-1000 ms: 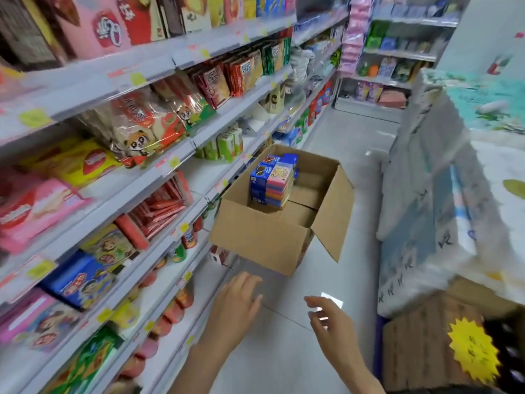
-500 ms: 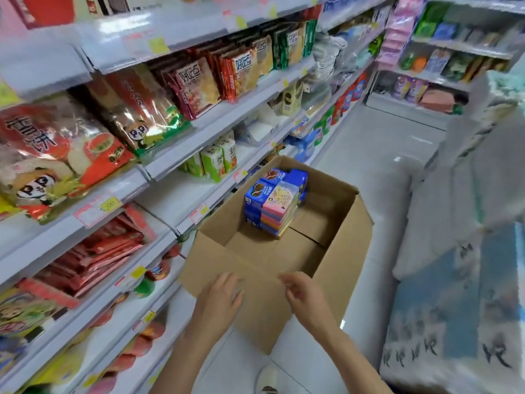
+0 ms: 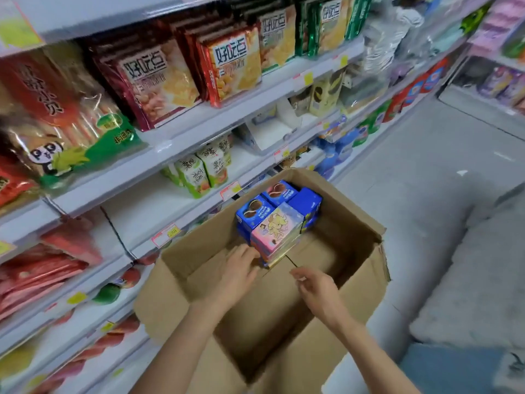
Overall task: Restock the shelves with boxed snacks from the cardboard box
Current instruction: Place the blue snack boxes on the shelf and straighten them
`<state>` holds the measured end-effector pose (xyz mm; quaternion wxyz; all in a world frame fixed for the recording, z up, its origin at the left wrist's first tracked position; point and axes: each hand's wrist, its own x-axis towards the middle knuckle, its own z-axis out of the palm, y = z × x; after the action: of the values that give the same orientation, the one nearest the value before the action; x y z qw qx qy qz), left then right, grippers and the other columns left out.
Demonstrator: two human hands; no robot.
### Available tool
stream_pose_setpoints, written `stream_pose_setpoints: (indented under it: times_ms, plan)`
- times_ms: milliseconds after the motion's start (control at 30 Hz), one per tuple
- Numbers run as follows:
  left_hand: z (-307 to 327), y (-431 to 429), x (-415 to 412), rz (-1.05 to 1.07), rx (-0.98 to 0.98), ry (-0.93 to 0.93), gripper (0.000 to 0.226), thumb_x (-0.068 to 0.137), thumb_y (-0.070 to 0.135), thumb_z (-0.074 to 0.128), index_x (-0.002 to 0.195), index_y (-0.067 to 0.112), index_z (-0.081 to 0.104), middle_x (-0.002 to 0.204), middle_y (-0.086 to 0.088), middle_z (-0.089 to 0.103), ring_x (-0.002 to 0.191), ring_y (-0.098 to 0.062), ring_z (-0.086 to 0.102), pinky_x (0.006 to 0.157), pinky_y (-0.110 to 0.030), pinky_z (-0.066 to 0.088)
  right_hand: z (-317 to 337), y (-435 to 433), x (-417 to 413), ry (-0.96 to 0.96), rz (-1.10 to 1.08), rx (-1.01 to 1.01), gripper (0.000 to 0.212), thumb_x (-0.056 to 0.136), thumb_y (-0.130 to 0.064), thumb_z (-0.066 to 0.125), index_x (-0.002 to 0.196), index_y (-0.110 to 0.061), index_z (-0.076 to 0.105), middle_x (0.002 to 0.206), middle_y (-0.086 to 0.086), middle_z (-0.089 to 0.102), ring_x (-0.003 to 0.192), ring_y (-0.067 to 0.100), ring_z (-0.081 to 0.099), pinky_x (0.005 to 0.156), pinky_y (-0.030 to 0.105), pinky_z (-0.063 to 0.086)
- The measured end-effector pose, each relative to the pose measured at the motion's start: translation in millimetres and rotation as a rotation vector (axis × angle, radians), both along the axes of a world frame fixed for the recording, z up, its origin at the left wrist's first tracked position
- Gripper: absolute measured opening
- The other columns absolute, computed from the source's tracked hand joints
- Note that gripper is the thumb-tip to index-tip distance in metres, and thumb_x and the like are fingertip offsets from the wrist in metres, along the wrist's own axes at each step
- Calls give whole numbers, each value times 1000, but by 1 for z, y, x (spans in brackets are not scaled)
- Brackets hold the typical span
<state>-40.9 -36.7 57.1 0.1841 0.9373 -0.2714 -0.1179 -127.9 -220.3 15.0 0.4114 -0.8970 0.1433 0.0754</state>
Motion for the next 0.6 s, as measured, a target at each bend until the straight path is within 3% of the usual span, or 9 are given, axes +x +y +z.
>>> stream_pose_setpoints:
  times_ms: [67,233,400,533,600]
  plan:
    - [-8,-27,18,59,42,20,27,96,28,44,121,21,50,122,6,48,115,-12,46,83,-22,33,-14,-32,27,56,67,-15,32,85,-5,51,109,-21,66,98,-7,67,83,15,62,79,27,47]
    - [-50,-80,65,177,161,107,32,95,28,45,125,21,47,128,4,47,119,-14,45,84,-25,36,-46,-98,100,136,178,-12,28,88,-6,54,113,-16,64,106,3,67,83,12,58,84,29,48]
    - [-100,-104,94,214,290,184,46,90,39,51,131,22,41,132,0,43,122,-20,40,94,-32,39,-82,-143,171,202,316,-211,42,86,-7,52,127,-15,53,127,6,54,113,27,55,92,32,44]
    - [-135,-115,116,369,378,308,81,78,52,63,140,18,26,137,-6,31,125,-25,33,99,-36,35,-113,-151,207,387,45,-24,21,89,-14,54,109,-10,59,112,10,62,104,28,59,84,29,43]
    - [-151,-120,123,434,401,383,98,71,55,69,144,16,16,141,-7,24,127,-26,30,101,-38,33,-128,-144,205,588,-133,321,20,87,-21,63,104,-14,54,102,10,60,87,25,59,74,32,48]
